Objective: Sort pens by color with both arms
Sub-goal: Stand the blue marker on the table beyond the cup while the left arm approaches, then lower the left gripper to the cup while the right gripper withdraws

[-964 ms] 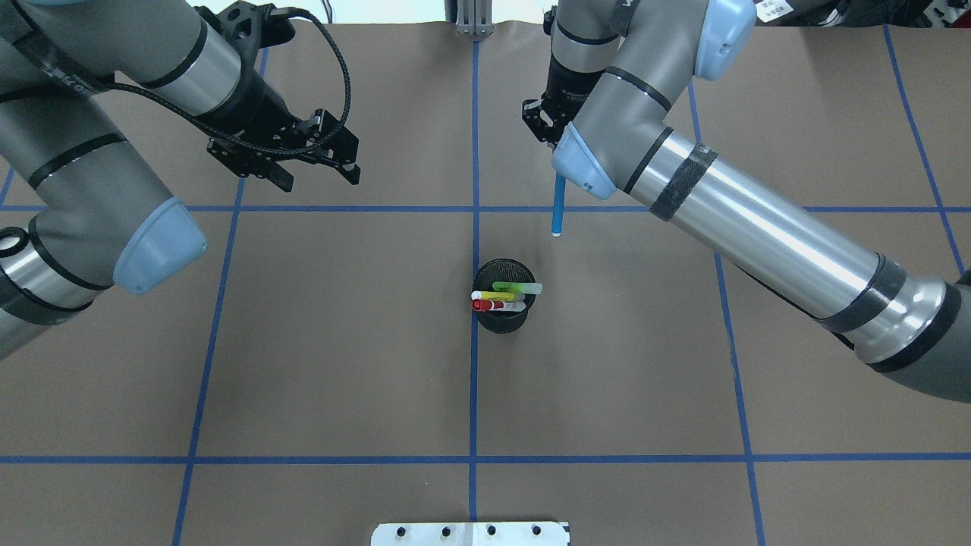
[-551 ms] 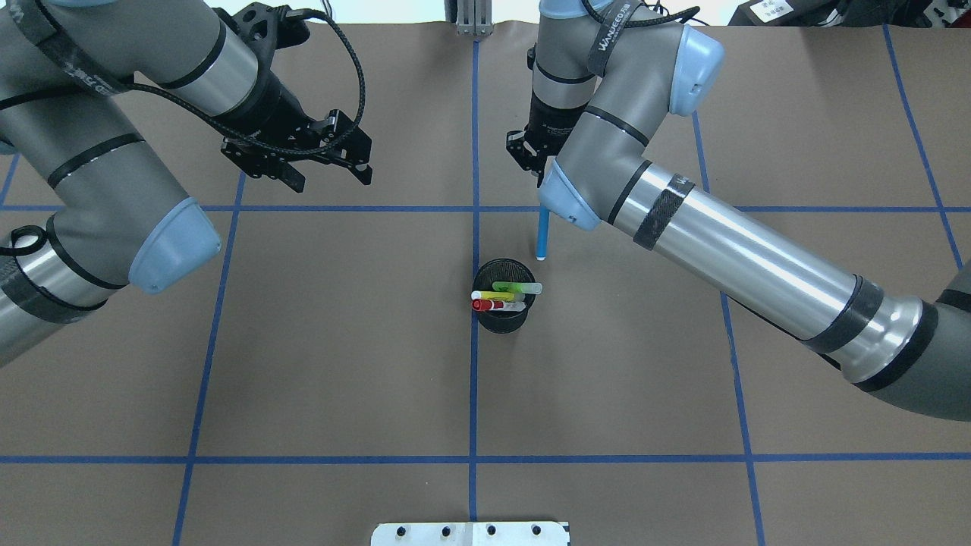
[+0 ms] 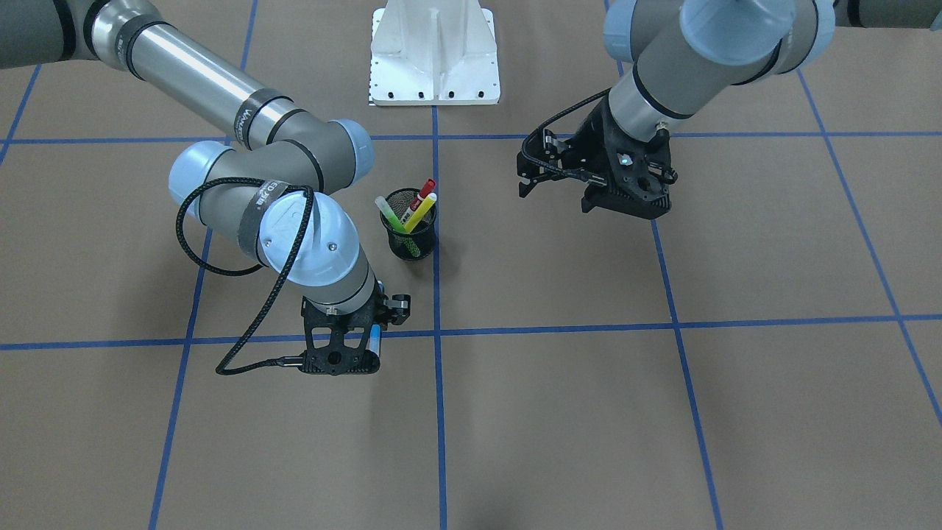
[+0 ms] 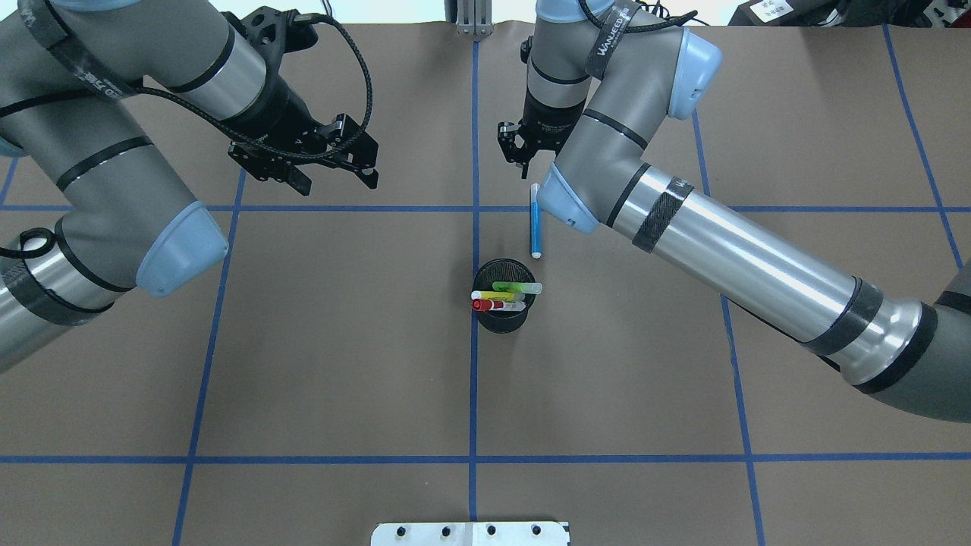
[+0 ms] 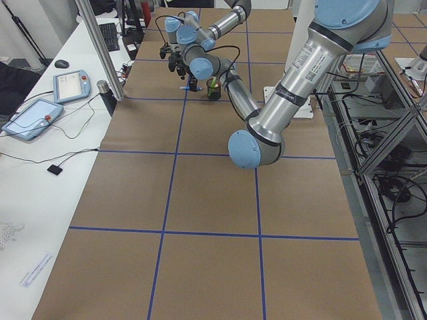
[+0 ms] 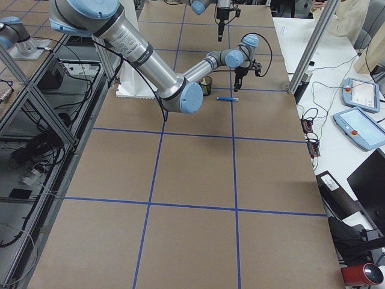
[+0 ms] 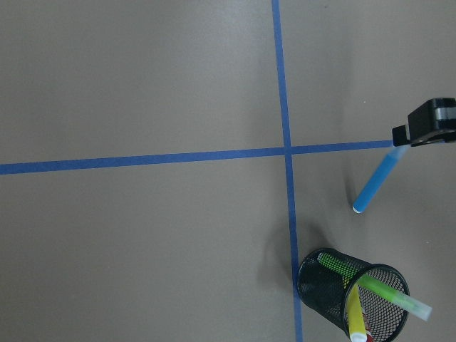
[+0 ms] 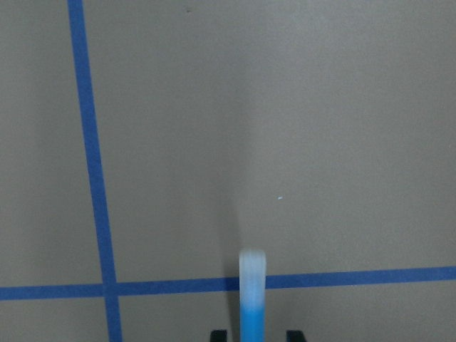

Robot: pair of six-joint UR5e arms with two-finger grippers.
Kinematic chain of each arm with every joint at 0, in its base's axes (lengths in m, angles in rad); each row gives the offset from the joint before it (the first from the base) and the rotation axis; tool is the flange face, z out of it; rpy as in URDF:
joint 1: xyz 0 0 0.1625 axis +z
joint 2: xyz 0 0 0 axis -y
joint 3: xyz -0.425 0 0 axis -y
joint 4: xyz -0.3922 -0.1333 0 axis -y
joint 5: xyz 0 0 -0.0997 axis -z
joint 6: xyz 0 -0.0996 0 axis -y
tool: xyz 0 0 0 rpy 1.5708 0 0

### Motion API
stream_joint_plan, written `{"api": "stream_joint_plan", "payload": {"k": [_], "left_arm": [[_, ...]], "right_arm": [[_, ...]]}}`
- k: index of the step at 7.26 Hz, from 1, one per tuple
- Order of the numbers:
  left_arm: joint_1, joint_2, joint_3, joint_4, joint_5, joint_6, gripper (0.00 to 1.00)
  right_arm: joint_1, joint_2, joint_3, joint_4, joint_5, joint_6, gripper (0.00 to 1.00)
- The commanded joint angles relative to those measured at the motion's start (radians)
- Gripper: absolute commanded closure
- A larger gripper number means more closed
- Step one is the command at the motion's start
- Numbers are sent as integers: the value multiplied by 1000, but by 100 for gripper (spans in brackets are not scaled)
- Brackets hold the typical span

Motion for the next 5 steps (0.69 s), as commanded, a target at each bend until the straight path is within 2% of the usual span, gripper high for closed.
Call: {"api": "stream_joint_plan", "payload": {"k": [1, 2, 4, 5], "left_arm": [[52, -6, 1, -8, 4, -36, 0], [88, -7, 11, -15, 5, -67, 0], [148, -50, 123, -124, 4, -128, 0], [152, -76, 173, -171, 4, -198, 0]], "right_arm": [[60, -17, 46, -2, -5, -144, 1], [95, -55, 82, -4, 1, -225, 1], [151, -73, 107, -39, 56, -273, 1], [163, -76, 135, -109, 55, -304, 1]]}}
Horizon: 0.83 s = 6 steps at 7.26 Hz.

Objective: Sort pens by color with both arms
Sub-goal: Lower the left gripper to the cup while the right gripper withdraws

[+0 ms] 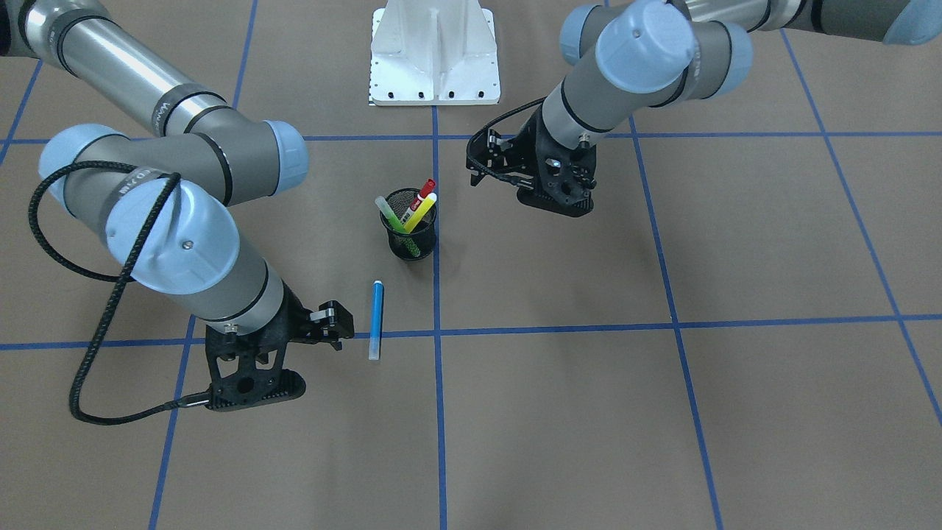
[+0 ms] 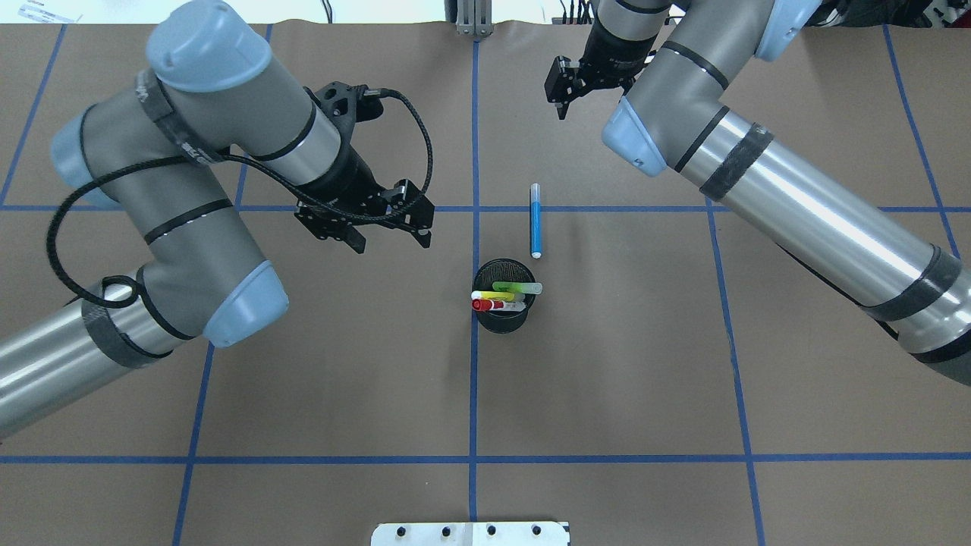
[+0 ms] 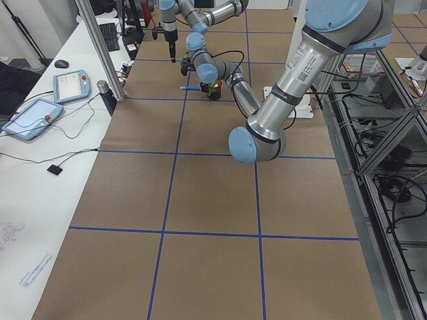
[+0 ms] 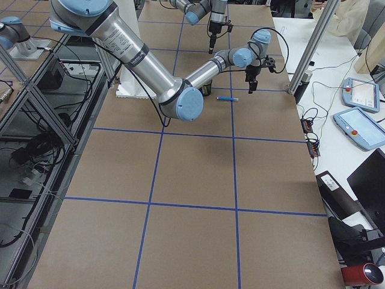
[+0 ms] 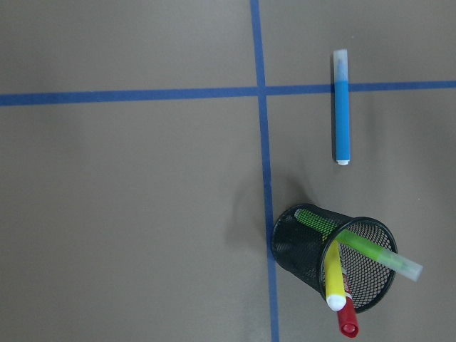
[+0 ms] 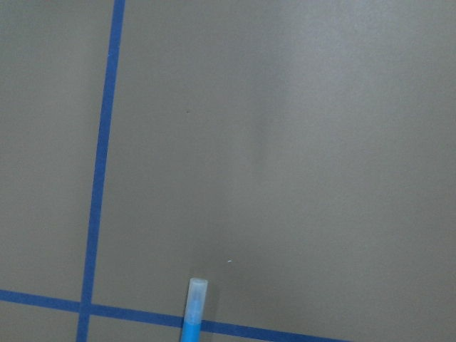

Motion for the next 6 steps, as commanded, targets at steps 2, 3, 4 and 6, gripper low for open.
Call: {"api": "stream_joint_plan", "payload": {"k": [2, 3, 4, 6], "left_arm": [[22, -56, 85, -73, 0, -207, 0], [41, -56, 87, -120, 0, -327, 0], [61, -53, 106, -204, 1, -465, 0], [88, -48, 177, -358, 3, -540, 1]], "right_arm": [[46, -51, 87, -121, -4, -92, 1], [46, -53, 88, -121, -4, -96, 1], [42, -53, 91, -121, -7, -96, 1], [42, -49, 93, -121, -30, -96, 1]]}}
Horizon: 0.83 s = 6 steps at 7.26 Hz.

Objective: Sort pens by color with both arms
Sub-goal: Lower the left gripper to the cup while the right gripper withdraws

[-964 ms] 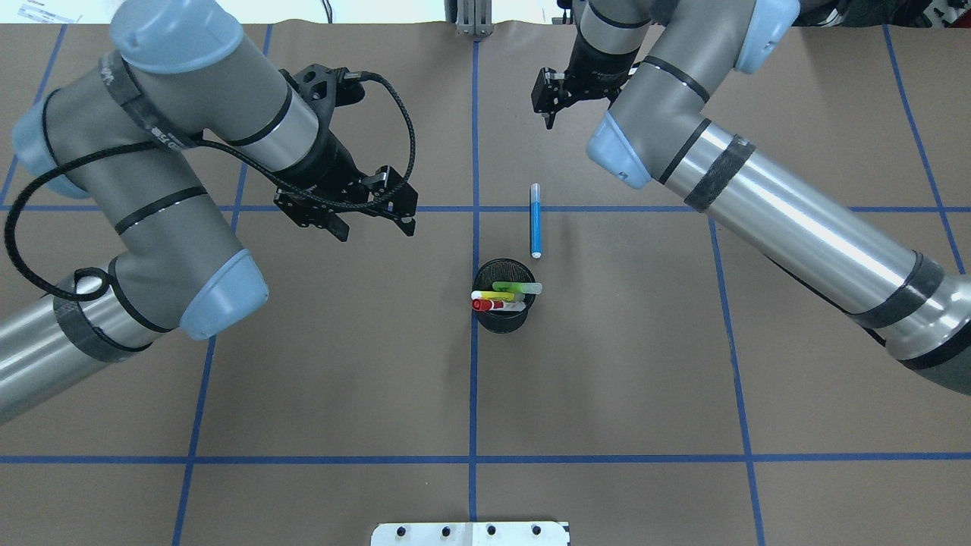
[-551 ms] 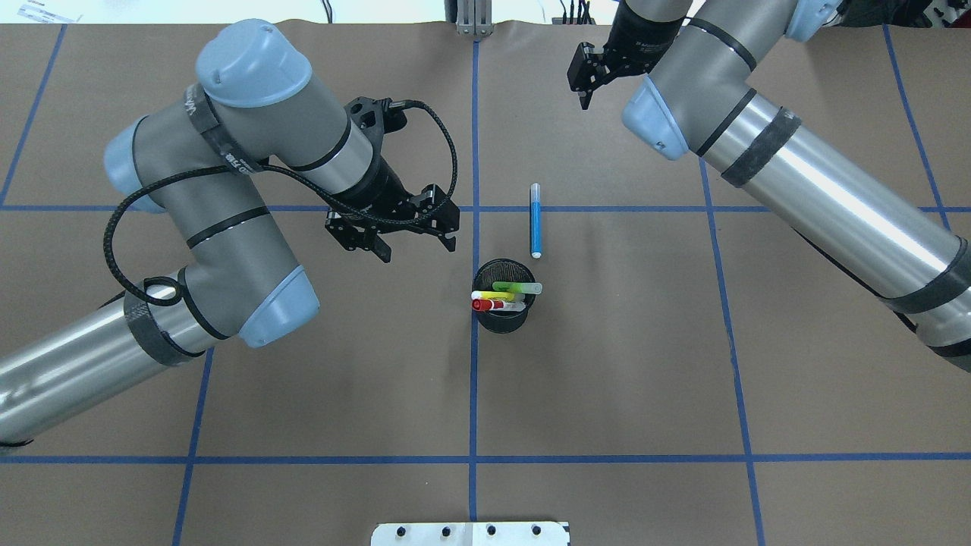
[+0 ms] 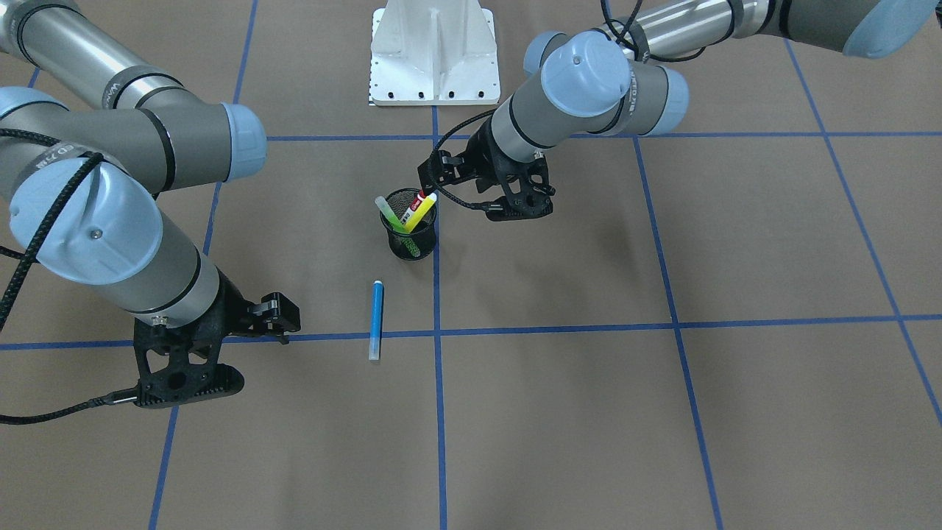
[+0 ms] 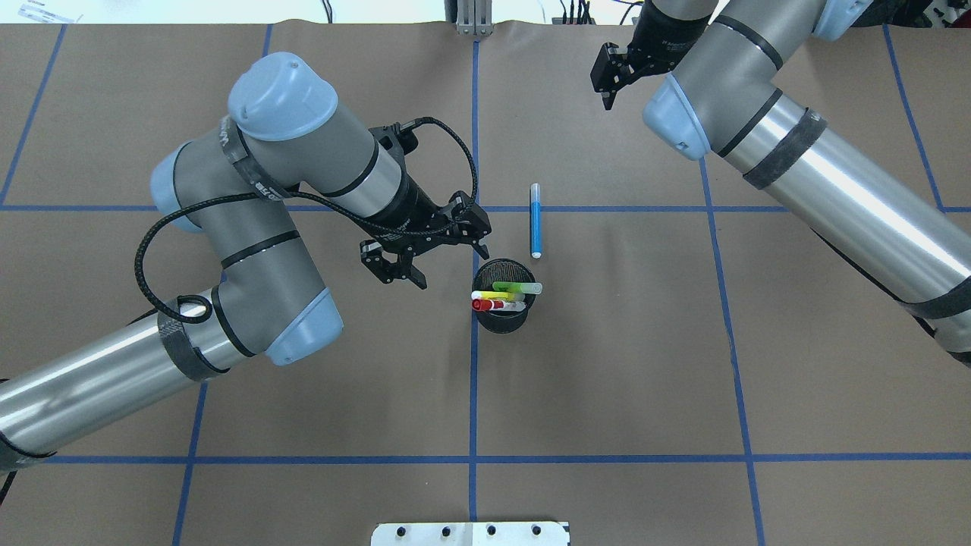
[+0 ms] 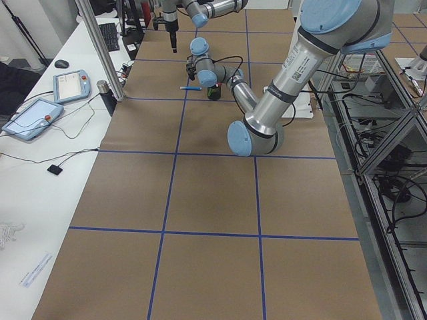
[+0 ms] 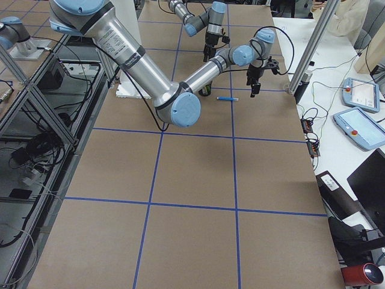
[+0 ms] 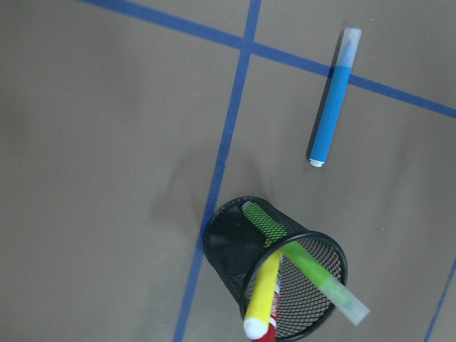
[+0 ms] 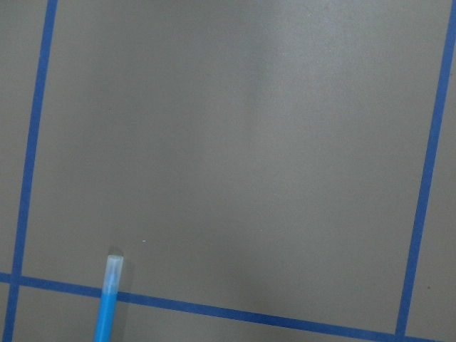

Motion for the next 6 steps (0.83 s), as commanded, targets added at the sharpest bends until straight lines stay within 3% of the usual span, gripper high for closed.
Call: {"api": "stream_joint_plan", "payload": {"k": [1, 3, 6], "left_arm": [[22, 0, 83, -166, 1, -51, 2], [32, -4, 131, -215, 0, -41, 6], [46, -12, 126, -215, -3, -41, 13]], "right_arm": [[-1, 5, 2, 0, -19, -1, 1], [-1, 8, 3, 0, -24, -1, 1], [-1, 10, 0, 0, -30, 1, 1]]}}
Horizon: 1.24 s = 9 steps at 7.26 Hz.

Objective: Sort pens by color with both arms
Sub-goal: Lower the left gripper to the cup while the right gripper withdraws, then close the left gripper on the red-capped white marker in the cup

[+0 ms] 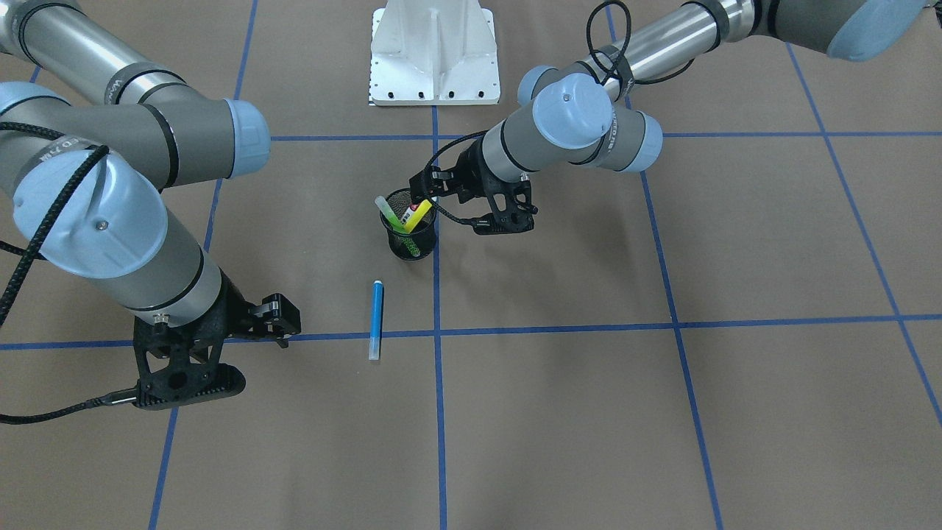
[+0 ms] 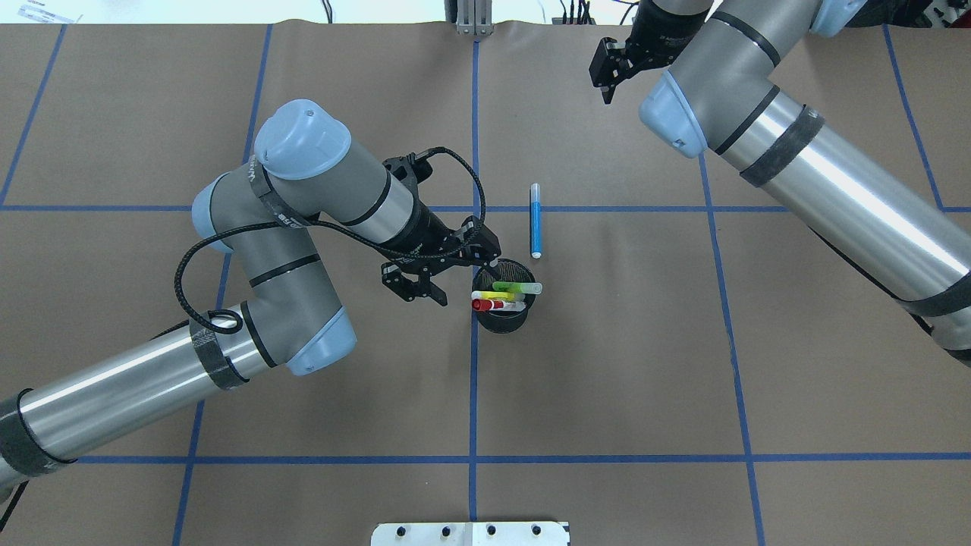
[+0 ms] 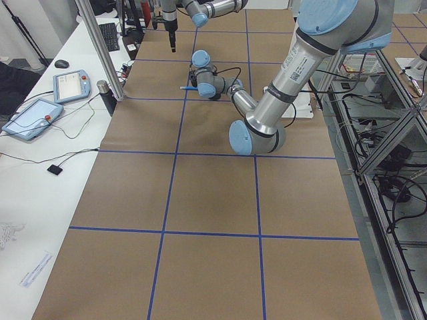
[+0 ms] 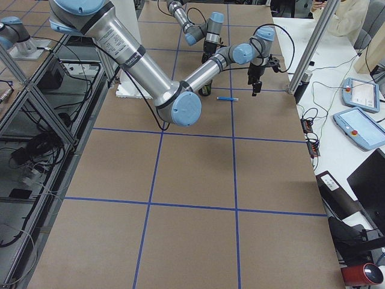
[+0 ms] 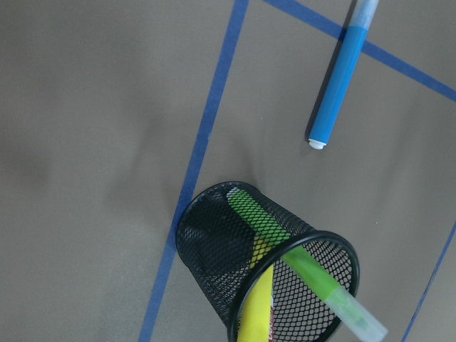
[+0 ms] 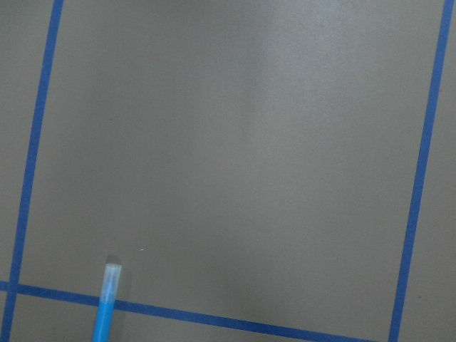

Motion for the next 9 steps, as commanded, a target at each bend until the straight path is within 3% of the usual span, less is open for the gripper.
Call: {"api": "stream_joint_plan", "payload": {"k": [1, 4, 7, 9], "left_arm": [[18, -6, -2, -2, -5, 7, 14], [35, -4, -15, -2, -8, 5, 25], [35, -3, -12, 0, -8, 13, 43], [33, -3, -7, 2, -8, 37, 47]], "right_arm": [[0, 1, -1, 0, -3, 0, 1], [-5, -3, -2, 2, -5, 0, 1], [-8, -3, -2, 0, -6, 0, 1], [-11, -1, -2, 0, -14, 0, 1]]}}
